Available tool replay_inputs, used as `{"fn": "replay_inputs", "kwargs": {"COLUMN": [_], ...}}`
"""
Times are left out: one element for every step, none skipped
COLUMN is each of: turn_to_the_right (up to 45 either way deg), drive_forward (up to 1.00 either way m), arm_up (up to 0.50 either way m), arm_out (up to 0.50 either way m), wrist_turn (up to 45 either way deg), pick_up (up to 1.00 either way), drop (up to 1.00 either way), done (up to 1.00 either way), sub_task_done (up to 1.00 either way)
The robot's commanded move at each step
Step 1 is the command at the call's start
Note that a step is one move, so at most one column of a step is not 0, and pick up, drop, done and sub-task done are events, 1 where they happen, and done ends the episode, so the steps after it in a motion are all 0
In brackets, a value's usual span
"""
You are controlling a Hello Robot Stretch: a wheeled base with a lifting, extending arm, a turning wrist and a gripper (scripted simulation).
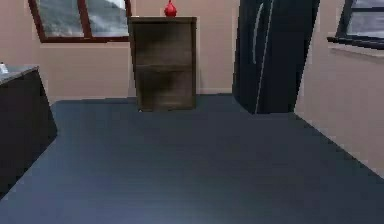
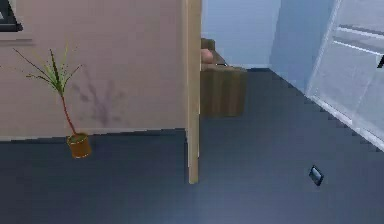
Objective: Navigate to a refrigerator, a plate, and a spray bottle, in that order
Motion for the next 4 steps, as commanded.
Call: {"fn": "replay_inputs", "kwargs": {"turn_to_the_right": [-45.0, -27.0, 0.0, 0.0], "drive_forward": [0.0, 0.0, 0.9, 0.0], "arm_up": [0.0, 0.0, 0.0, 0.0], "arm_out": [0.0, 0.0, 0.0, 0.0], "wrist_turn": [0.0, 0.0, 0.0, 0.0], "pick_up": [0.0, 0.0, 0.0, 0.0], "drop": [0.0, 0.0, 0.0, 0.0], "done": [0.0, 0.0, 0.0, 1.0], "sub_task_done": [0.0, 0.0, 0.0, 0.0]}}
